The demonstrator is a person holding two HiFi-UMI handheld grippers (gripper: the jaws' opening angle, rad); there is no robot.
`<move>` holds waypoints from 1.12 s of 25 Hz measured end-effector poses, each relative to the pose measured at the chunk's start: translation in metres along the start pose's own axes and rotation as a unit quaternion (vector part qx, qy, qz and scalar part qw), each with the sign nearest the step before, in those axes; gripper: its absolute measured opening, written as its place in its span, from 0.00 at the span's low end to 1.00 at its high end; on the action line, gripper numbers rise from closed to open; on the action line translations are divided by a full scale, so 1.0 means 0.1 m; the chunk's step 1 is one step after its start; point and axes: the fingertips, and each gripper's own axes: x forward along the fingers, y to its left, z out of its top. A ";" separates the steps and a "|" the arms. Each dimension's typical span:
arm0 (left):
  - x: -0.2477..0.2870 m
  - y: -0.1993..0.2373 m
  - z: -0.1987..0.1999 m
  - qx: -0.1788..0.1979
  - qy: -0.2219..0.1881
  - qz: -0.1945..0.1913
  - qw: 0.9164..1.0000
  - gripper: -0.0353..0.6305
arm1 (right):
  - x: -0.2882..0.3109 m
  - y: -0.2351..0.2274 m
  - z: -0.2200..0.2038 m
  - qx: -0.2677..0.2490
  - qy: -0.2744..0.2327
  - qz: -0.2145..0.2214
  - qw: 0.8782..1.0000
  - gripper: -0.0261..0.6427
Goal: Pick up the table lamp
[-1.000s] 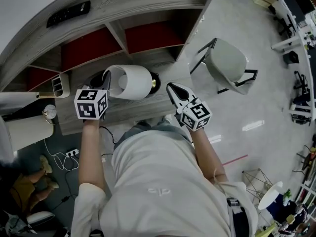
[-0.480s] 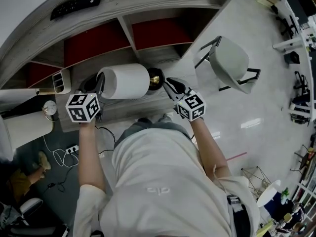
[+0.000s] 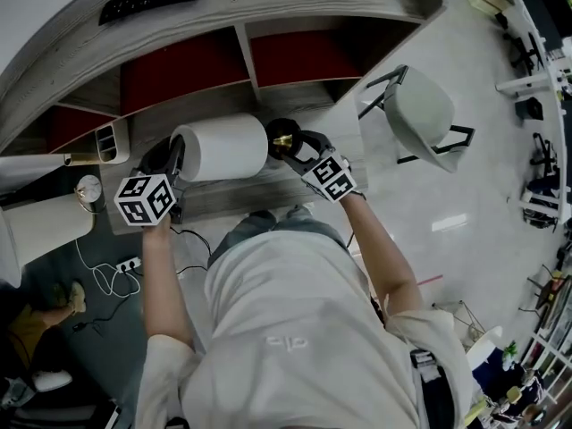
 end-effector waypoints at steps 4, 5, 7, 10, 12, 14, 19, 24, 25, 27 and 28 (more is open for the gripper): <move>-0.05 0.15 -0.13 -0.017 0.000 0.002 1.000 0.10 | 0.25 0.08 -0.05 -0.042 0.036 0.025 0.998 0.44; -0.06 0.18 -0.16 -0.020 0.000 0.002 1.000 0.10 | 0.31 0.09 -0.06 -0.052 0.045 0.029 0.997 0.44; -0.09 0.23 -0.20 -0.024 -0.003 0.002 1.000 0.10 | 0.43 0.12 -0.11 -0.074 0.068 0.039 0.994 0.45; -0.13 0.32 -0.26 -0.034 -0.007 0.004 0.999 0.10 | 0.61 0.17 -0.13 -0.103 0.095 0.053 0.989 0.46; -0.15 0.39 -0.33 -0.043 -0.007 0.005 0.999 0.10 | 0.73 0.21 -0.14 -0.113 0.103 0.061 0.986 0.46; -0.17 0.46 -0.39 -0.051 -0.006 0.006 0.999 0.10 | 0.85 0.26 -0.17 -0.122 0.114 0.071 0.983 0.46; -0.21 0.61 -0.54 -0.071 -0.007 0.008 0.997 0.10 | 1.11 0.32 -0.27 -0.154 0.147 0.075 0.974 0.46; -0.24 0.77 -0.70 -0.099 -0.003 0.019 0.995 0.11 | 1.26 0.28 -0.26 -0.200 0.182 0.065 0.961 0.42; -0.24 0.80 -0.72 -0.104 -0.004 0.020 0.994 0.11 | 1.28 0.28 -0.27 -0.204 0.192 0.066 0.958 0.41; -0.24 0.85 -0.77 -0.113 -0.005 0.020 0.993 0.11 | 1.33 0.27 -0.29 -0.213 0.212 0.066 0.952 0.38; -0.24 0.88 -0.78 -0.117 -0.006 0.020 0.993 0.11 | 1.35 0.26 -0.31 -0.219 0.222 0.063 0.948 0.36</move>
